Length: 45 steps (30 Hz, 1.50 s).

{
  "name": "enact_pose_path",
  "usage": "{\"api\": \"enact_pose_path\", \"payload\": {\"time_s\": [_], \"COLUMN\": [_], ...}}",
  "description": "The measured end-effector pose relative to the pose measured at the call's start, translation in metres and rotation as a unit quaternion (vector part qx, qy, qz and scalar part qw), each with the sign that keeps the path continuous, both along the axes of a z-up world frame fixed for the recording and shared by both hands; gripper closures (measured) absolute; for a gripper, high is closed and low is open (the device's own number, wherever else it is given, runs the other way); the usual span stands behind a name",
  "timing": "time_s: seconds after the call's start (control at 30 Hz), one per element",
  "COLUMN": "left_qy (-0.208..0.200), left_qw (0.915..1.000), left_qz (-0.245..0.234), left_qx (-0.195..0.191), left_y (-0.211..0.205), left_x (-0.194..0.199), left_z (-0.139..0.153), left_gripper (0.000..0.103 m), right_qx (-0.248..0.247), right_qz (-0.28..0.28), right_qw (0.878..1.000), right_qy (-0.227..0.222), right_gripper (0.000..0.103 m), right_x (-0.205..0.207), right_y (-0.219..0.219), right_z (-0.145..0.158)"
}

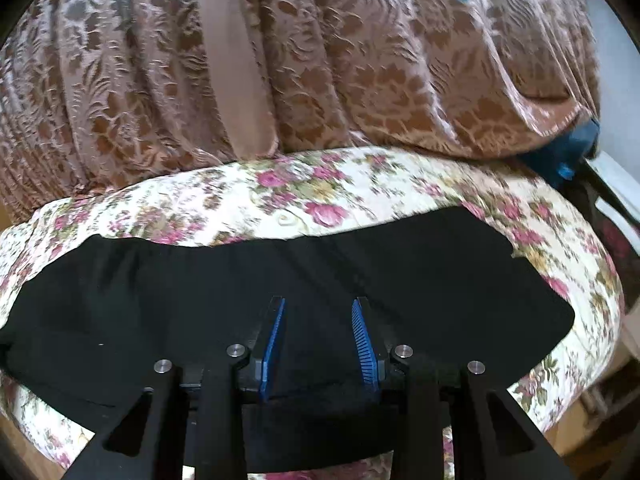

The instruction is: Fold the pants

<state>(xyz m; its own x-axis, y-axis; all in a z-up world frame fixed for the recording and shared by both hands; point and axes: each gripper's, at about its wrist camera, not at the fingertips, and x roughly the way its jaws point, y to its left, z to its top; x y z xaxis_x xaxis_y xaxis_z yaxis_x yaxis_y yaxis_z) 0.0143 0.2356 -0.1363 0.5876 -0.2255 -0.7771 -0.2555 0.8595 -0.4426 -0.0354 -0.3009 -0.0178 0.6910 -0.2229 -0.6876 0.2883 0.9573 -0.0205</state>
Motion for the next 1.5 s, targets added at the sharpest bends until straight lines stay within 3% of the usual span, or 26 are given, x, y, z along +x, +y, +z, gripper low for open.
{"api": "enact_pose_path", "payload": {"time_s": [0.07,0.13,0.17,0.2,0.23,0.3,0.37,0.4,0.5,0.6,0.7,0.83,0.97,1.0,1.03,1.07,1.13,1.2,1.23,1.27,1.33,1.4,1.5], "left_qy": [-0.01,-0.014,-0.014,-0.017,-0.018,-0.015,-0.021,-0.02,-0.024,-0.027,-0.032,-0.038,-0.042,-0.043,-0.043,-0.043,-0.041,-0.04,-0.041,-0.042,-0.043,-0.043,-0.041], "left_qw": [0.9999,0.9996,0.9996,0.9996,0.9997,0.9998,0.9997,0.9996,0.9995,0.9994,0.9993,0.999,0.9987,0.9986,0.9986,0.9986,0.9987,0.9988,0.9988,0.9987,0.9986,0.9987,0.9988], "left_qz": [-0.011,-0.018,-0.018,-0.014,-0.013,-0.009,-0.003,-0.001,0.002,0.002,0.001,0.0,-0.005,-0.007,-0.008,-0.007,-0.006,-0.006,-0.007,-0.009,-0.01,-0.01,-0.009], "left_qx": [-0.002,0.015,0.018,0.015,0.014,0.013,0.016,0.018,0.017,0.019,0.022,0.025,0.027,0.028,0.03,0.032,0.029,0.029,0.028,0.028,0.028,0.027,0.025], "left_y": [-0.003,-0.008,-0.009,-0.009,-0.008,-0.009,-0.009,-0.009,-0.008,-0.008,-0.009,-0.012,-0.015,-0.015,-0.016,-0.016,-0.017,-0.018,-0.018,-0.019,-0.019,-0.019,-0.018], "left_x": [-0.002,-0.003,-0.003,-0.004,-0.003,-0.003,-0.004,-0.004,-0.007,-0.01,-0.011,-0.012,-0.014,-0.014,-0.014,-0.014,-0.013,-0.013,-0.012,-0.012,-0.012,-0.013,-0.013], "left_z": [0.002,0.005,0.005,0.005,0.005,0.005,0.007,0.008,0.012,0.017,0.023,0.028,0.032,0.033,0.033,0.033,0.032,0.032,0.032,0.032,0.032,0.032,0.031], "left_gripper": [0.077,0.077,0.077,0.077,0.077,0.077,0.077,0.077,0.077,0.077,0.077,0.077,0.077,0.077,0.077,0.077,0.077,0.077,0.077,0.077,0.077,0.077,0.077], "right_qx": [0.013,0.124,0.144,0.121,0.08,0.024,0.009,0.003,-0.009,0.073,0.166,0.206,0.287,0.296,0.305,0.302,0.306,0.303,0.319,0.352,0.406,0.428,0.462], "right_qz": [0.0,0.001,-0.006,-0.019,-0.033,-0.045,-0.054,-0.054,-0.058,-0.055,-0.036,-0.005,0.043,0.065,0.096,0.101,0.12,0.114,0.112,0.111,0.101,0.08,0.082], "right_qw": [1.0,0.992,0.99,0.992,0.996,0.999,0.998,0.998,0.998,0.996,0.984,0.975,0.947,0.94,0.933,0.932,0.928,0.928,0.922,0.909,0.886,0.88,0.859], "right_qy": [0.008,0.001,-0.002,0.004,0.008,0.006,0.017,0.013,0.009,-0.017,-0.059,-0.085,-0.14,-0.157,-0.166,-0.171,-0.175,-0.186,-0.189,-0.194,-0.199,-0.193,-0.206], "right_gripper": [0.069,0.069,0.069,0.071,0.084,0.085,0.087,0.094,0.094,0.056,0.056,0.056,0.059,0.068,0.07,0.07,0.08,0.079,0.079,0.078,0.059,0.058,0.058], "right_x": [-0.002,-0.009,-0.012,-0.013,-0.015,-0.019,-0.019,-0.021,-0.023,-0.023,-0.03,-0.031,-0.039,-0.043,-0.046,-0.048,-0.049,-0.05,-0.049,-0.048,-0.046,-0.043,-0.045], "right_y": [-0.011,-0.043,-0.052,-0.058,-0.06,-0.06,-0.062,-0.062,-0.058,-0.07,-0.08,-0.077,-0.082,-0.08,-0.078,-0.076,-0.073,-0.07,-0.072,-0.076,-0.084,-0.088,-0.095], "right_z": [-0.004,-0.009,-0.008,-0.007,-0.005,-0.001,-0.003,-0.004,-0.006,-0.007,-0.003,0.004,0.014,0.019,0.026,0.03,0.037,0.043,0.043,0.042,0.038,0.035,0.032]}}
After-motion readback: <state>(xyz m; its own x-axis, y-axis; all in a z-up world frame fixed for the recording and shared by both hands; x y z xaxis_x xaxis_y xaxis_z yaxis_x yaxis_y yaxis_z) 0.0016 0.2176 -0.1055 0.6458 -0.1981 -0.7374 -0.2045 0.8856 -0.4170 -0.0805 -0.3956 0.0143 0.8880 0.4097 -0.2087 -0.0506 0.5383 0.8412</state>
